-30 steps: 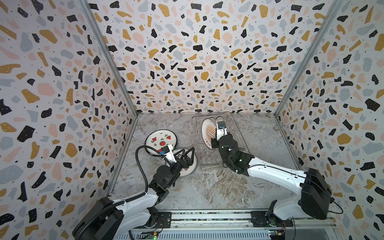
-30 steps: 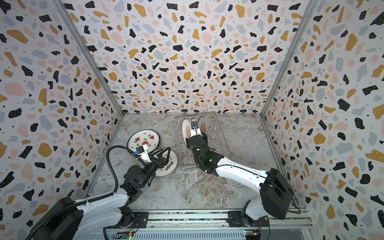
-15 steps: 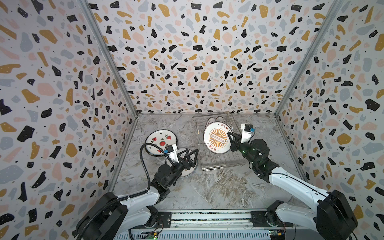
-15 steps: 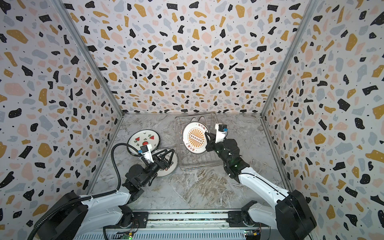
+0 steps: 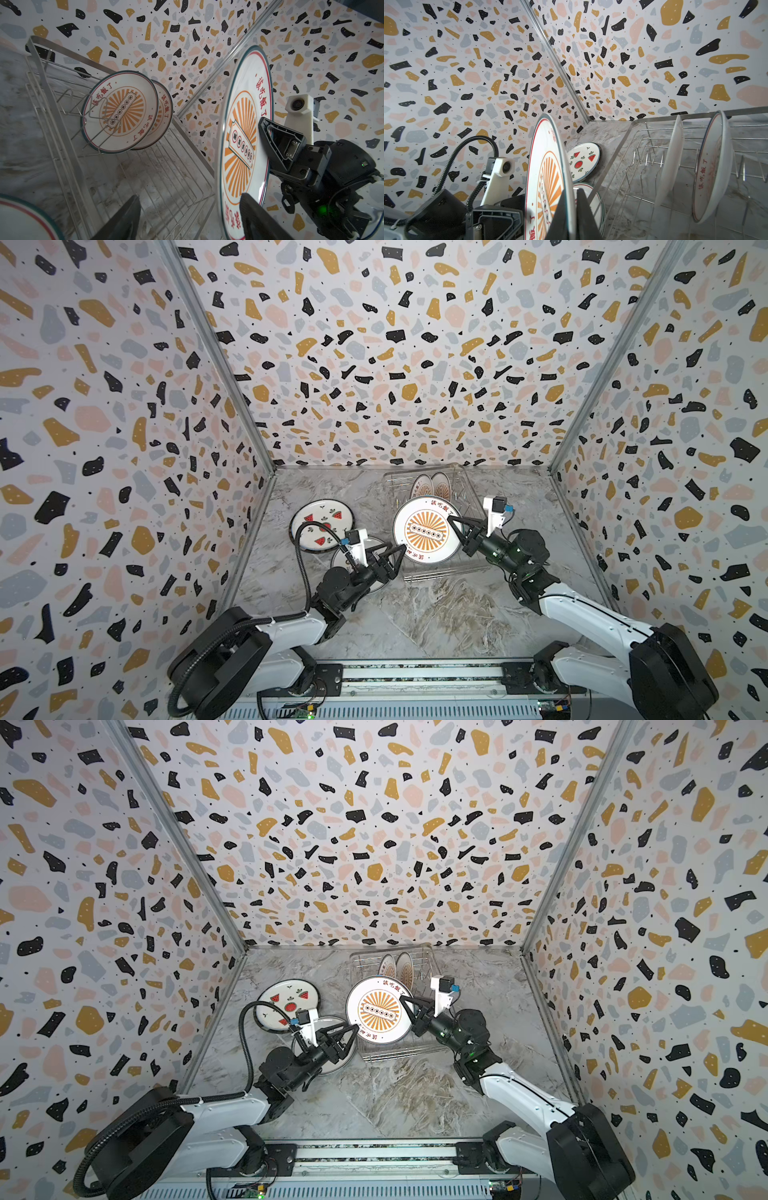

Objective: Unload the plates from the dish rack
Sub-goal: 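Lift the sunburst plate up out of the rack with the right gripper, then carry the sunburst plate toward the left gripper and grip its rim with left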

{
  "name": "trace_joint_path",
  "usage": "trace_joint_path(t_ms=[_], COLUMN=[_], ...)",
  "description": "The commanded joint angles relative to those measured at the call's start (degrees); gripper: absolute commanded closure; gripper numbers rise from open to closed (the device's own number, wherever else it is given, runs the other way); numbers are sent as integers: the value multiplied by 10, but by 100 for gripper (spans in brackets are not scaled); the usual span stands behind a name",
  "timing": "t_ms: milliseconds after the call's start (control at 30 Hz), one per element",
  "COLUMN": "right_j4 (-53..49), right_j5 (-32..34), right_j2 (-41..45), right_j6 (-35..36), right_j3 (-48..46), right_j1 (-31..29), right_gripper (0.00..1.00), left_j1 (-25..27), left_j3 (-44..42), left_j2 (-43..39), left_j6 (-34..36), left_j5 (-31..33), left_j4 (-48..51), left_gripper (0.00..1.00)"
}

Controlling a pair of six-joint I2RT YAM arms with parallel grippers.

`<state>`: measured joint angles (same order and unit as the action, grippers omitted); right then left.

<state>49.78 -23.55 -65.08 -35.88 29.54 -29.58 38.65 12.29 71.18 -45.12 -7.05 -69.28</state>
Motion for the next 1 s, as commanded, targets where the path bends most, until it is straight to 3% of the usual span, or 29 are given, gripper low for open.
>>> trace_joint_path(t_ms=[0,167,267,600,800,967], right_j4=[72,79,81,87,91,75], right_j5=[-34,-39,-41,-47,-73,-66], right_j2=[-1,-13,-21,-53,-75,-78], right_j6=[-28,-31,-31,-31,-18,-12], right_j3=[1,-2,-1,9,18,21], right_j1=[2,2,2,1,-1,-1], right_gripper=[100,100,100,100,94,76], left_j1=[5,9,10,10,10,10], left_j3=[21,32,34,30,31,17], left_j2=[5,20,26,28,20,-4], left_j6=[-3,-10,-15,-46,-52,-52], left_j5=[-18,-22,-20,-32,-26,9], left_j4=[-52,-53,-56,-64,-52,-44], left_gripper=[36,61,66,96,100,100])
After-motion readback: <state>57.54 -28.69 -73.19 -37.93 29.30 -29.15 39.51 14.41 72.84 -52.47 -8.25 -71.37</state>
